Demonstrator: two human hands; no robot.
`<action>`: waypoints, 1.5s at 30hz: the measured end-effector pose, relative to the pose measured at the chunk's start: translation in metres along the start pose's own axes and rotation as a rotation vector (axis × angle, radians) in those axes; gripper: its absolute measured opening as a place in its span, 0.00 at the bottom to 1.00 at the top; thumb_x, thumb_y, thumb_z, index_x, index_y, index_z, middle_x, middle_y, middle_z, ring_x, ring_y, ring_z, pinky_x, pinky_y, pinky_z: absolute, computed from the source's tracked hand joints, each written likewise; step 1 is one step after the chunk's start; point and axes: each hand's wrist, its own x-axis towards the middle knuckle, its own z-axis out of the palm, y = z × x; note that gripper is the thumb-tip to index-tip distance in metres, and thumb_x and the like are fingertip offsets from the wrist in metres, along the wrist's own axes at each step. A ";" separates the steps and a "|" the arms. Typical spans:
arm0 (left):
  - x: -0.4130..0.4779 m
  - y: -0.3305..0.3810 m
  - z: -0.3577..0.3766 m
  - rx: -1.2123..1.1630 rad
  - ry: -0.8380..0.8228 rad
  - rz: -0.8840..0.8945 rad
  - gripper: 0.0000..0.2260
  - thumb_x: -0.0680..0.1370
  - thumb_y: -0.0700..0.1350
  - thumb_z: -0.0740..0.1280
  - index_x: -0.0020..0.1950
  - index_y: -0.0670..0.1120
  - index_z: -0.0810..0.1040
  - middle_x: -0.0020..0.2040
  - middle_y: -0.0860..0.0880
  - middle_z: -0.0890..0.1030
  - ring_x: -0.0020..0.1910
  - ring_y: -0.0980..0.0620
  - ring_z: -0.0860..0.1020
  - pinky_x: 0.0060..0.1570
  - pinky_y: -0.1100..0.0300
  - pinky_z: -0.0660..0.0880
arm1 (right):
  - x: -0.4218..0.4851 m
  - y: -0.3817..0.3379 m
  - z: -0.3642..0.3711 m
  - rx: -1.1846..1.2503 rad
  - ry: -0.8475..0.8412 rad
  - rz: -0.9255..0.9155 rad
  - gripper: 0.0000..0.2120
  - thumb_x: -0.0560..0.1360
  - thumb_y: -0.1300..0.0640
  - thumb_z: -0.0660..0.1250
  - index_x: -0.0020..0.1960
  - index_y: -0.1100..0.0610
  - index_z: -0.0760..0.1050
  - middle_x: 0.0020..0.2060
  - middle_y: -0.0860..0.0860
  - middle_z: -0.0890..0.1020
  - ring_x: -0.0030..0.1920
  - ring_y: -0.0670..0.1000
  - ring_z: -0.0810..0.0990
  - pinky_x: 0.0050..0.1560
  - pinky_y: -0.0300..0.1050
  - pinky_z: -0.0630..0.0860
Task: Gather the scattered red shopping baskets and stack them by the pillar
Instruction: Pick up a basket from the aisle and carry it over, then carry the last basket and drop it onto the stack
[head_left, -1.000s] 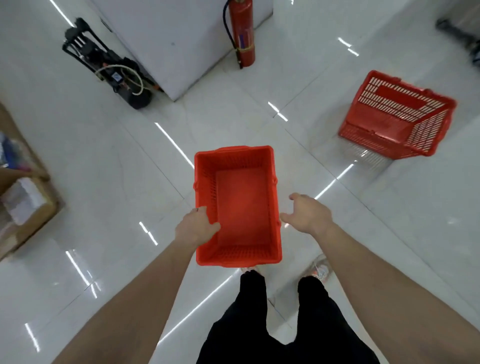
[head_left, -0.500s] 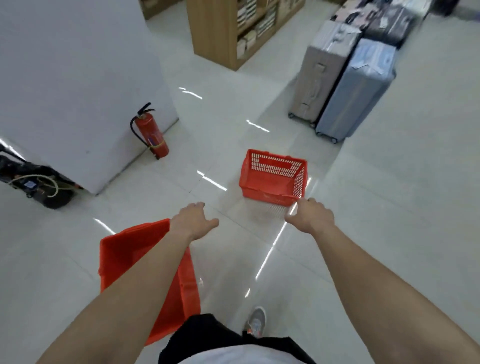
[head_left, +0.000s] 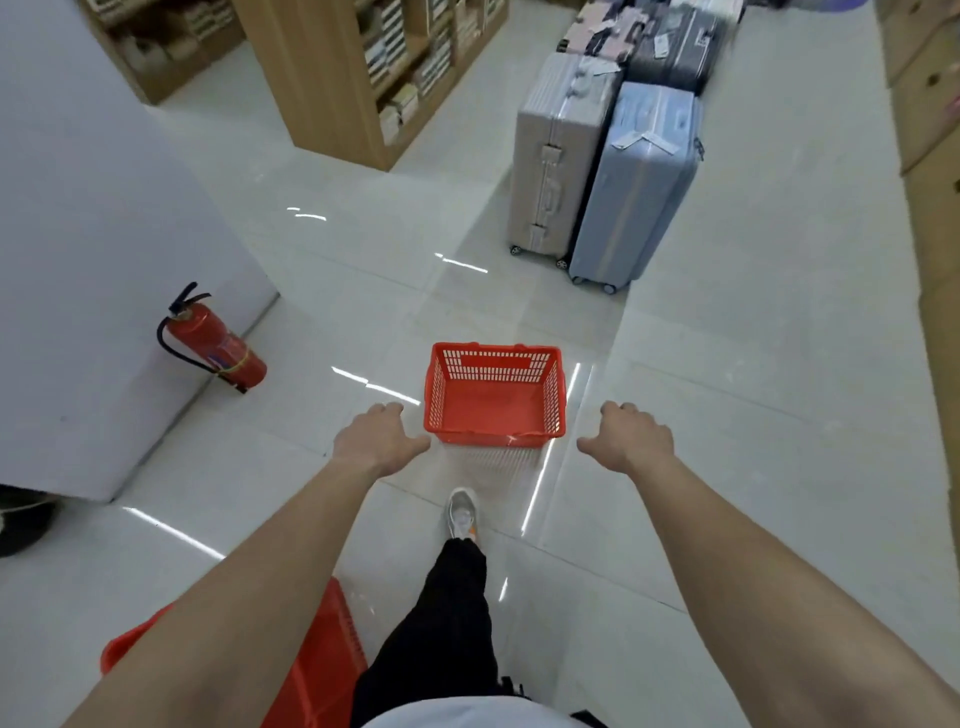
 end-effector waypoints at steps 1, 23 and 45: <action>0.022 0.000 -0.002 -0.002 -0.016 -0.003 0.40 0.68 0.69 0.62 0.75 0.50 0.66 0.72 0.48 0.72 0.66 0.44 0.74 0.59 0.45 0.74 | 0.021 -0.003 -0.003 -0.002 -0.008 0.012 0.33 0.71 0.35 0.64 0.69 0.52 0.70 0.63 0.53 0.76 0.61 0.58 0.76 0.51 0.53 0.69; 0.496 -0.029 0.133 -0.240 -0.214 -0.299 0.36 0.74 0.63 0.67 0.75 0.44 0.66 0.70 0.44 0.74 0.66 0.42 0.74 0.61 0.47 0.71 | 0.476 -0.044 0.150 0.235 -0.304 0.266 0.33 0.75 0.42 0.66 0.75 0.57 0.65 0.68 0.57 0.74 0.65 0.60 0.76 0.60 0.56 0.74; 0.594 -0.054 0.291 -0.398 0.032 -0.485 0.19 0.82 0.52 0.63 0.69 0.44 0.69 0.61 0.42 0.80 0.47 0.44 0.81 0.50 0.43 0.78 | 0.593 -0.010 0.304 0.483 -0.073 0.335 0.16 0.80 0.56 0.62 0.66 0.61 0.66 0.58 0.61 0.81 0.53 0.66 0.81 0.55 0.62 0.78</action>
